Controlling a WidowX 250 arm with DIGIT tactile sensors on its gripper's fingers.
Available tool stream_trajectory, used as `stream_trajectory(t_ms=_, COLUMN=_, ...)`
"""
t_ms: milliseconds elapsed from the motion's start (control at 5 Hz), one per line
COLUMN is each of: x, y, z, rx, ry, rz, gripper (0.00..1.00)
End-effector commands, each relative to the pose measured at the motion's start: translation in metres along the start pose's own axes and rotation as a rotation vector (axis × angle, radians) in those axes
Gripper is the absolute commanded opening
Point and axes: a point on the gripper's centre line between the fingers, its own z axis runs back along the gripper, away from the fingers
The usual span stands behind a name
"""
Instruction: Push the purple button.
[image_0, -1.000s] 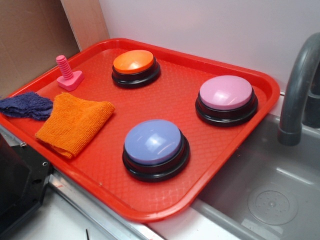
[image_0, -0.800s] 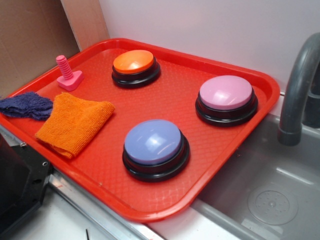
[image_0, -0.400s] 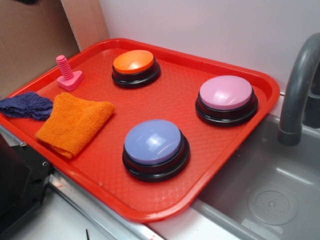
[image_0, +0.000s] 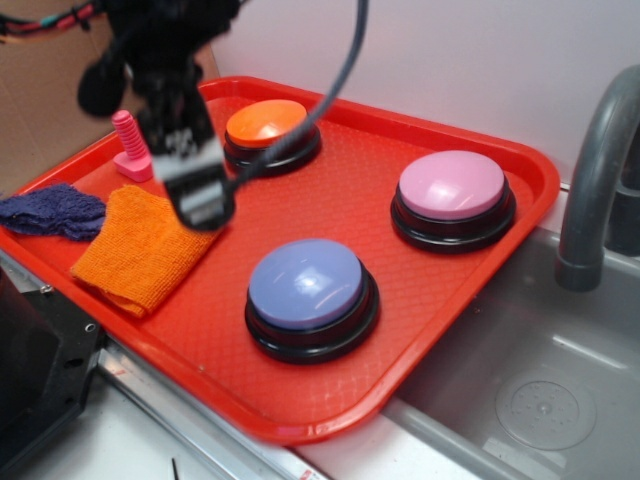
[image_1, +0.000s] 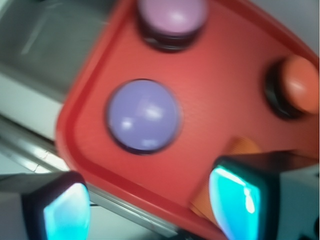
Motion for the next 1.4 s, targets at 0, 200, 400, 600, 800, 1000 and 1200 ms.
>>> stream_trajectory(t_ms=0, x=-0.001, y=-0.001, z=-0.044, rx=-0.071, ry=-0.021, rz=-0.055, gripper=1.00)
stream_trajectory(t_ms=200, x=0.012, y=0.008, z=-0.062, rx=-0.092, ry=-0.006, rz=-0.058, gripper=1.00)
stream_trajectory(t_ms=400, x=0.022, y=0.004, z=-0.077, rx=-0.107, ry=0.019, rz=-0.081, gripper=1.00)
stream_trajectory(t_ms=600, x=0.027, y=0.006, z=-0.089, rx=-0.115, ry=0.039, rz=-0.094, gripper=1.00)
stream_trajectory(t_ms=800, x=0.027, y=0.008, z=-0.094, rx=-0.110, ry=0.067, rz=-0.096, gripper=1.00)
stream_trajectory(t_ms=1000, x=0.029, y=0.006, z=-0.088, rx=-0.089, ry=0.068, rz=-0.112, gripper=1.00)
stream_trajectory(t_ms=1200, x=0.030, y=0.010, z=-0.064, rx=-0.067, ry=0.055, rz=-0.192, gripper=1.00)
